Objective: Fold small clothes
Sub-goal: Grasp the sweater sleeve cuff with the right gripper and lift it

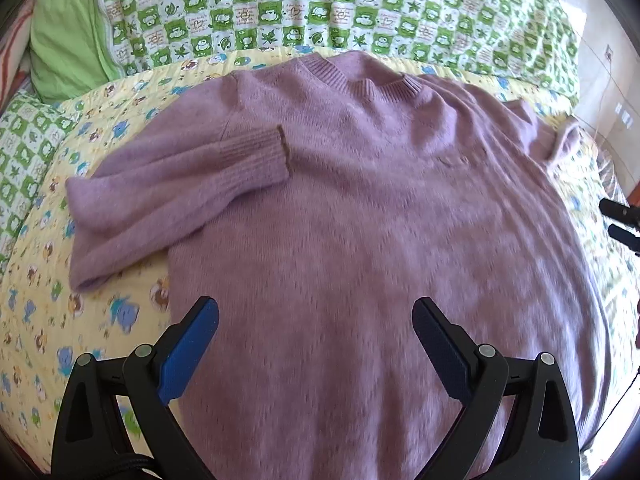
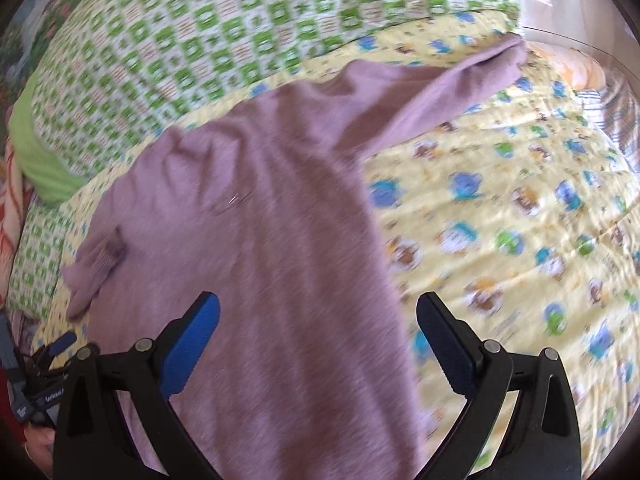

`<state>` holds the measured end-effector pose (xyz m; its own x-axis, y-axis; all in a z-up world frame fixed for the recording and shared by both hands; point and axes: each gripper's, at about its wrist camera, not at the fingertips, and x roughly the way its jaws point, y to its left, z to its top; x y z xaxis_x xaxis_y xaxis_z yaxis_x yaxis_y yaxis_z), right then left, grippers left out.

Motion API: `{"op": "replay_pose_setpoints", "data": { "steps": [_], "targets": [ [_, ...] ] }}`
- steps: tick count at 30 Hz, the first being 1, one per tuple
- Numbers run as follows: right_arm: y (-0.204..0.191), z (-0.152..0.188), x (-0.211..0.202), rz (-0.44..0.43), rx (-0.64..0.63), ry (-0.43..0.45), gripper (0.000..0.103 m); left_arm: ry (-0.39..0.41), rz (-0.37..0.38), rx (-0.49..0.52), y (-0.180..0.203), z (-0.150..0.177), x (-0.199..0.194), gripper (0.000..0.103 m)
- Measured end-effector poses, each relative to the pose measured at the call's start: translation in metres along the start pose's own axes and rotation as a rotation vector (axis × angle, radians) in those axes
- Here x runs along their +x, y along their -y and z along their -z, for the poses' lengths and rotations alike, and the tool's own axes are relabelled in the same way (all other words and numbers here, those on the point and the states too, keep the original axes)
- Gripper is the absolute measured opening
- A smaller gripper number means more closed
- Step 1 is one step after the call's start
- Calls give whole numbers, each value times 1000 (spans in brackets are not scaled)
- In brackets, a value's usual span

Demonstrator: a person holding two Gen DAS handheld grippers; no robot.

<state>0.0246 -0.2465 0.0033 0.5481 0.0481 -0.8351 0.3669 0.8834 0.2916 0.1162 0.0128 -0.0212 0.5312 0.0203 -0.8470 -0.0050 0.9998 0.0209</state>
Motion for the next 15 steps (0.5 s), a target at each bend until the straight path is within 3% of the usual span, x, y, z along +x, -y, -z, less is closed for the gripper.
{"op": "replay_pose_setpoints", "data": {
  "steps": [7,15],
  "targets": [
    [61,-74,16,49,141,69,97,-3,6,-26,2,-45,27,98],
    [126,-153,44,123,267,118,69,-22,60,-71,9,-87,60,98]
  ]
}}
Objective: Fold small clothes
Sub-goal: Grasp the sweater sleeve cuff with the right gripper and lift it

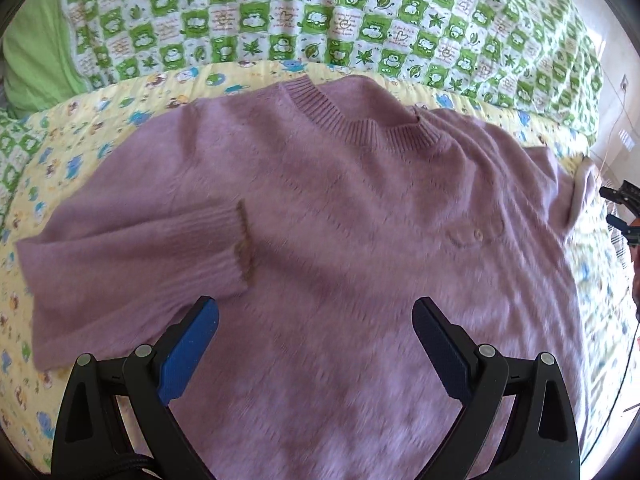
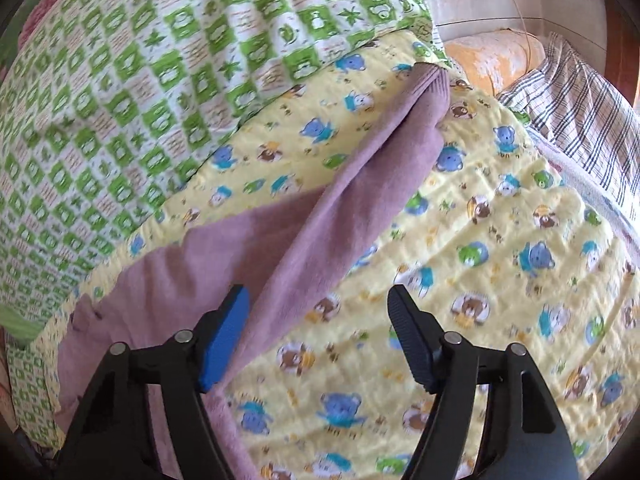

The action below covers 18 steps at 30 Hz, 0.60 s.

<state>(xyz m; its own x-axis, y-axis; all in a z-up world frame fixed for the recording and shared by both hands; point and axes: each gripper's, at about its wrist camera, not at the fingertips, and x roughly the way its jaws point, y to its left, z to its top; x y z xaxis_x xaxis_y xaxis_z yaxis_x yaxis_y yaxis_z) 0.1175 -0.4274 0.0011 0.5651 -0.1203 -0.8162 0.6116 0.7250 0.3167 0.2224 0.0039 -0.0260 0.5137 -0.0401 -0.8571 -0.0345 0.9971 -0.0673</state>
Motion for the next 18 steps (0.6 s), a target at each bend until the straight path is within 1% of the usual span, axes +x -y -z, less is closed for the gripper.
{"op": "replay_pose_setpoints", "data": {
  "steps": [3,7,11,13,15,17,18],
  "targets": [
    [12,-30,20,8,36,9,64,-16,18,-9,3,-13,14,98],
    [25,-66,48,39,76,14,62,-37,35,-27,5,-24,31,98],
    [39,-94,74,71,111,5,59,-70,24,-24,5,-27,51,98],
    [44,-103,87,92,115,-12,55,-81,9,-15,6,-28,60,98],
    [49,-110,99,126,110,-29,42,-91,3,-16,3,-27,67,98],
    [55,-114,105,123,117,-35,8,-93,10,-29,-1,-26,70,98],
    [55,-115,104,110,115,-27,8,-92,11,-35,-3,-26,70,98]
  ]
}}
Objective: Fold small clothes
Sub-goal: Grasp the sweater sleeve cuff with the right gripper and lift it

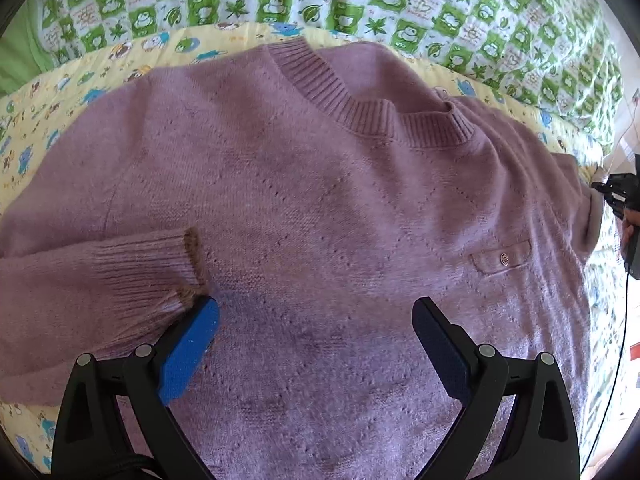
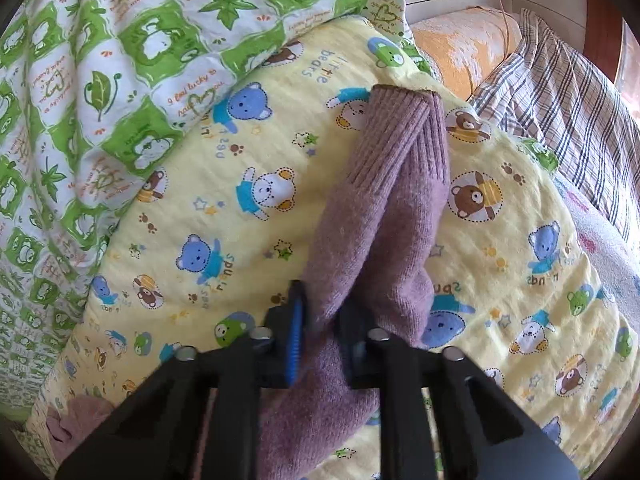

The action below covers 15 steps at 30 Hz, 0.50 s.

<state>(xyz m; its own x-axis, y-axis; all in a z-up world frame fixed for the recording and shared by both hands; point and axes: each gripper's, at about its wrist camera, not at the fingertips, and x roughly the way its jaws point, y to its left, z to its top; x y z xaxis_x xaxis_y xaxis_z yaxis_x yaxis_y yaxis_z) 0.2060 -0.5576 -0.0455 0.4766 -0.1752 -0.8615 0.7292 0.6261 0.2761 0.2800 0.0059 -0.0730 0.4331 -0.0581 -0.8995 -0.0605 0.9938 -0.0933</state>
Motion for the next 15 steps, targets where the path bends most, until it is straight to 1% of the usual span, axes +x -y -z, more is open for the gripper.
{"op": "replay_pose_setpoints", "data": {
  "steps": [1,3,5,7,9,11,13,15],
  "targets": [
    [-2,1,-6,-18,-15,21,7,2,0,-5,-2,0,0,98],
    [-12,4,-21,-93,-46,68,6,2,5,-10,-6,4,-3,98],
    [-30,12,-44,-191,-93,107,6,7,3,-14,-11,6,-7,98],
    [-51,24,-65,-301,-140,122,6,11,-4,-16,-18,9,-14,98],
    [-84,44,-90,-414,-222,123,6,21,-21,-21,-25,11,-21,98],
    [-119,71,-112,-531,-295,104,6,31,-53,-28,-36,15,-32,98],
    [-158,107,-132,-637,-376,69,6,42,-88,-47,-49,19,-41,98],
    [-198,153,-149,-724,-463,16,6,43,-106,-85,-67,26,-50,98]
  ]
}}
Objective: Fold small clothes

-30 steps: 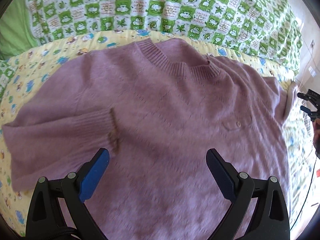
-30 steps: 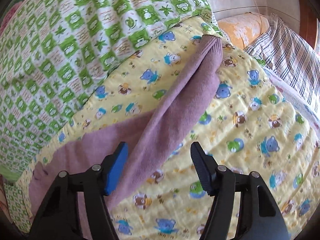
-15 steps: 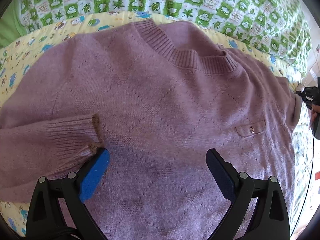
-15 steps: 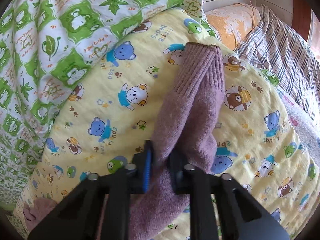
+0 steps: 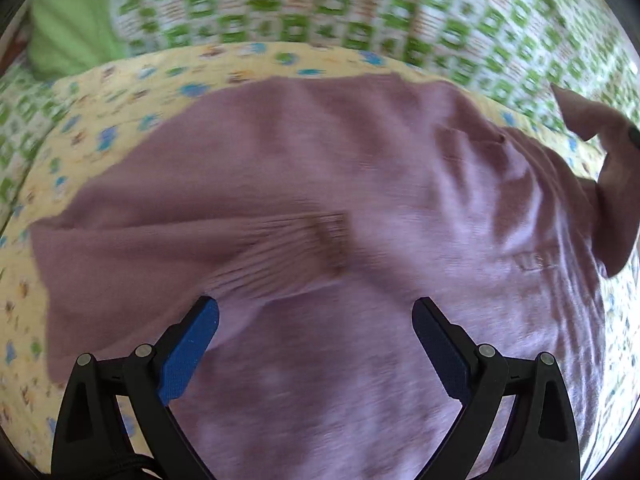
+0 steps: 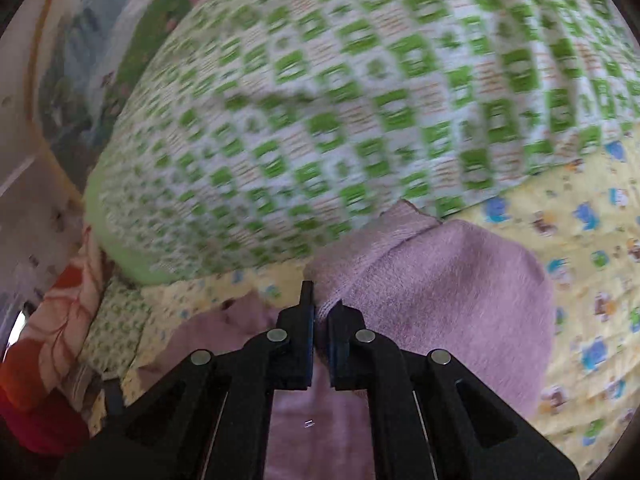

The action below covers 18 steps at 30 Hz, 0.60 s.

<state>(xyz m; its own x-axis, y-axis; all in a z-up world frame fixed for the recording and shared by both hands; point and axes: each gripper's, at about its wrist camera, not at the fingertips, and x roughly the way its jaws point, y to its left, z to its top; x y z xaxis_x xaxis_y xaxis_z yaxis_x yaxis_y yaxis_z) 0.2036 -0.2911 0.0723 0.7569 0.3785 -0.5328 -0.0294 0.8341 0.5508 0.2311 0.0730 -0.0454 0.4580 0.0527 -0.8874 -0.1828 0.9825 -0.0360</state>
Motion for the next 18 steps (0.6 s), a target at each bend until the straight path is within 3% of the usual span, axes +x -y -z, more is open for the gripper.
{"op": "replay_pose_setpoints", "data": {
  "steps": [4,8,13,18],
  "targets": [
    [-81,58,50,-116,-97,-148,6,-1,12,-91,-35,9,-15,98],
    [-129,119,101,-166,-149,-289,6,-2,74,-115,-45,15,-29,98],
    [-139,172,134,-166,-203,-444,6,-59,208,-128,-34,17,-27,98],
    [-125,187,133,-140,-206,-559,12,-153,320,-167,-9,13,-4,98]
  ]
}}
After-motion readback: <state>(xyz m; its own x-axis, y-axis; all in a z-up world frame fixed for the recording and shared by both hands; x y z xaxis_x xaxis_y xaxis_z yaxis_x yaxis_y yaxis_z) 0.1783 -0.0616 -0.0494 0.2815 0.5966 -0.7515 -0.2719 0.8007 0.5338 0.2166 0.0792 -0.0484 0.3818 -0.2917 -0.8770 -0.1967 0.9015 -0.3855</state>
